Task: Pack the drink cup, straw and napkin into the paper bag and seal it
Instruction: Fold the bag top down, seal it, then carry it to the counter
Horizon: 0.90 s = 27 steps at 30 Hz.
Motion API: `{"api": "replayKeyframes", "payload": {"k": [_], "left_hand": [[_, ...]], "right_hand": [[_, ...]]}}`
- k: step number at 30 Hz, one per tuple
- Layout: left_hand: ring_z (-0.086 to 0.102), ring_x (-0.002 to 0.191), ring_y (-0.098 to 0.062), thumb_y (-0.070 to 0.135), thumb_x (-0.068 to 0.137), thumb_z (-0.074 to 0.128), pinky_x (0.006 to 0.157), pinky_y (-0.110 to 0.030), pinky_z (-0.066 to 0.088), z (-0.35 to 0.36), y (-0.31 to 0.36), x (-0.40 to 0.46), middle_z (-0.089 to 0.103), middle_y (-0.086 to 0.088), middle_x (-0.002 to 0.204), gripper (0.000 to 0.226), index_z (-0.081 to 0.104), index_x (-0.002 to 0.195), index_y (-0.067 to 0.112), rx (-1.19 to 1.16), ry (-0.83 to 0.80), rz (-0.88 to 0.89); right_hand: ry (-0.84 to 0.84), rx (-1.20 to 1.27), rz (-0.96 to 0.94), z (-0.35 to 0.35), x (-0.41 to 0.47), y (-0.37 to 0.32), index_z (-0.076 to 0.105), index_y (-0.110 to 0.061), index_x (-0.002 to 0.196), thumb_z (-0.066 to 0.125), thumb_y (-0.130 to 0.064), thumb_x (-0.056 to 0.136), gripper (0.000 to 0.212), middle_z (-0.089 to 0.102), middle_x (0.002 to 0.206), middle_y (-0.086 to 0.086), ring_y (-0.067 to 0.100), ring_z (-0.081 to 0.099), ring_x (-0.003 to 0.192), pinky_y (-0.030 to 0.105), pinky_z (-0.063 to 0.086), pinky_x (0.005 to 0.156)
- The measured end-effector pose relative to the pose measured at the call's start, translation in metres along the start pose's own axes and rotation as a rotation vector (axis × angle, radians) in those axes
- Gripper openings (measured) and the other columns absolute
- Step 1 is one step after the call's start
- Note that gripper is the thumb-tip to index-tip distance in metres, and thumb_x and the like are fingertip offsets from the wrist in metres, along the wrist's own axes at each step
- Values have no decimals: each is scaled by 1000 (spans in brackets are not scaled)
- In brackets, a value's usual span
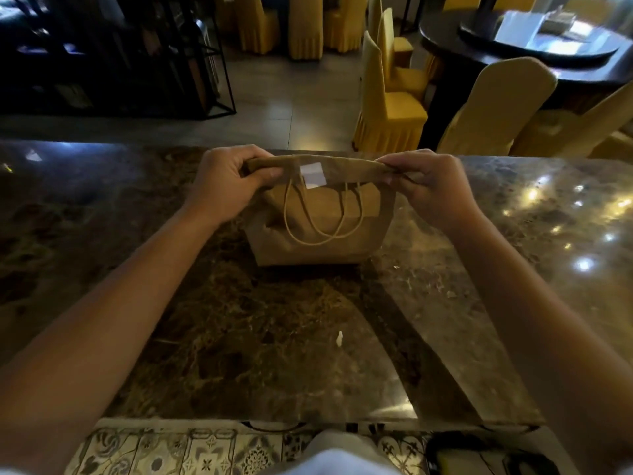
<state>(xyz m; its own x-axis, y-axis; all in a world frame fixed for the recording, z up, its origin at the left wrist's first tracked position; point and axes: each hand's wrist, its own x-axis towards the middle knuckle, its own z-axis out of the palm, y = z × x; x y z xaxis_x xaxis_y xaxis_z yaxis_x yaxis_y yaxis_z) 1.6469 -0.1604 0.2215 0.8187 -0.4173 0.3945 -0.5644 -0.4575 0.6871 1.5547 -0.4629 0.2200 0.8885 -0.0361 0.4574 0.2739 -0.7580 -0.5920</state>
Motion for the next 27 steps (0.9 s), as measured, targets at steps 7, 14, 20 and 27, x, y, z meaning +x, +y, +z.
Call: {"api": "replayKeyframes", "payload": {"k": [7, 14, 20, 27], "left_hand": [[66, 87, 8, 25, 89, 74, 76, -7, 50, 2, -7, 12, 70, 22, 90, 21, 68, 97, 44, -18, 22, -13], [63, 87, 10, 32, 91, 71, 78, -9, 51, 0, -7, 12, 69, 14, 94, 21, 70, 111, 29, 129, 0, 27], [67, 89, -16, 39, 88, 73, 81, -41, 56, -5, -7, 23, 73, -1, 98, 28, 73, 112, 24, 258, -14, 70], [64, 83, -2, 34, 90, 73, 75, -11, 50, -5, -8, 26, 72, 5, 98, 27, 72, 114, 22, 245, -29, 92]], "right_hand": [[-44, -1, 55, 4, 15, 8, 73, -22, 119, 69, -18, 95, 25, 71, 109, -10, 14, 62, 113, 48, 53, 98], [-84, 57, 82, 10, 23, 4, 71, -21, 119, 67, -25, 97, 23, 72, 107, -8, 9, 66, 103, 43, 57, 92], [-107, 87, 79, 15, 31, 2, 70, -21, 120, 67, -26, 96, 25, 71, 108, -8, 7, 66, 103, 40, 58, 92], [-124, 95, 75, 19, 38, 1, 69, -21, 121, 67, -28, 96, 26, 70, 108, -8, 7, 65, 104, 34, 58, 92]]}}
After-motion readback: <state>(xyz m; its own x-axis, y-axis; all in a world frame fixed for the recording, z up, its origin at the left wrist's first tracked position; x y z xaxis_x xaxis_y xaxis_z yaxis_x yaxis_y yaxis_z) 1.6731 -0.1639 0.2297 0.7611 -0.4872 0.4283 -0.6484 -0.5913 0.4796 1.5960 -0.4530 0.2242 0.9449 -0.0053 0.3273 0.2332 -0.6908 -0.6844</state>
